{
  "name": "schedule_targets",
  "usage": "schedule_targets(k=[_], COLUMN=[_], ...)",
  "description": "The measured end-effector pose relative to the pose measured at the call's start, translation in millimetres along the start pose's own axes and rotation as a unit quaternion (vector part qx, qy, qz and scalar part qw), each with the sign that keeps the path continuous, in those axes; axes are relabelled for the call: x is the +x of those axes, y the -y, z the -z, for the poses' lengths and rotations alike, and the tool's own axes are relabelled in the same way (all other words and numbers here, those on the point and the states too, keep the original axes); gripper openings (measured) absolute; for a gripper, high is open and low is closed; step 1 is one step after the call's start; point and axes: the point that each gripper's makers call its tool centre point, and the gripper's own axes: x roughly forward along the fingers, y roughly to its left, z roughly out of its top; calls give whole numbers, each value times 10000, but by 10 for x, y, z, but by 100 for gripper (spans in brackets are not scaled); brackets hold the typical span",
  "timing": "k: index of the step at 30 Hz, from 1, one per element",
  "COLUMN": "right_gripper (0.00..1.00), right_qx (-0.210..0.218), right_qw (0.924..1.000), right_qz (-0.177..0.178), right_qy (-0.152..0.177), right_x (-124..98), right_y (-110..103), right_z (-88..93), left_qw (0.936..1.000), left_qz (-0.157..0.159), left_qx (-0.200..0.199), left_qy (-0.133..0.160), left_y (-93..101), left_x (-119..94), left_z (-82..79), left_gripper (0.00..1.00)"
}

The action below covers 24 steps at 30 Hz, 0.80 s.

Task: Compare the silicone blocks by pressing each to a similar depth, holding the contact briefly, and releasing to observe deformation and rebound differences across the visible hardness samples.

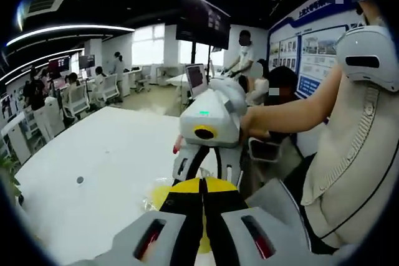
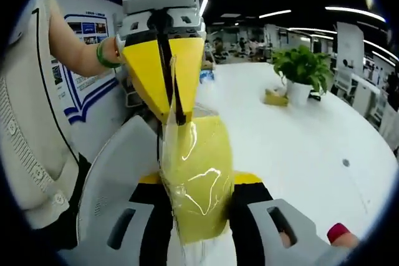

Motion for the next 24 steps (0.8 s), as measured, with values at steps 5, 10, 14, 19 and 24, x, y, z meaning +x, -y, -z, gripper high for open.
schedule_targets(k=[5,10,14,19,24], right_gripper=[25,21,16,12,9], right_qx=[4,136,201,-34,-25], right_qw=[10000,9991,9979,9960,9955], right_qz=[93,378,524,700,731], right_qy=[7,-152,-309,-549,-605], right_x=[8,32,56,76,81], right_y=[7,51,65,69,70], right_z=[11,89,162,242,284], left_qw=[10000,9997,9988,9968,9959], left_qz=[81,31,44,75,88], left_qx=[29,221,405,687,754], left_qy=[15,-127,-266,-414,-489], left_y=[21,-37,-16,3,8], left_x=[22,53,124,166,195], left_z=[-5,64,136,218,260], left_gripper=[0,0,0,0,0])
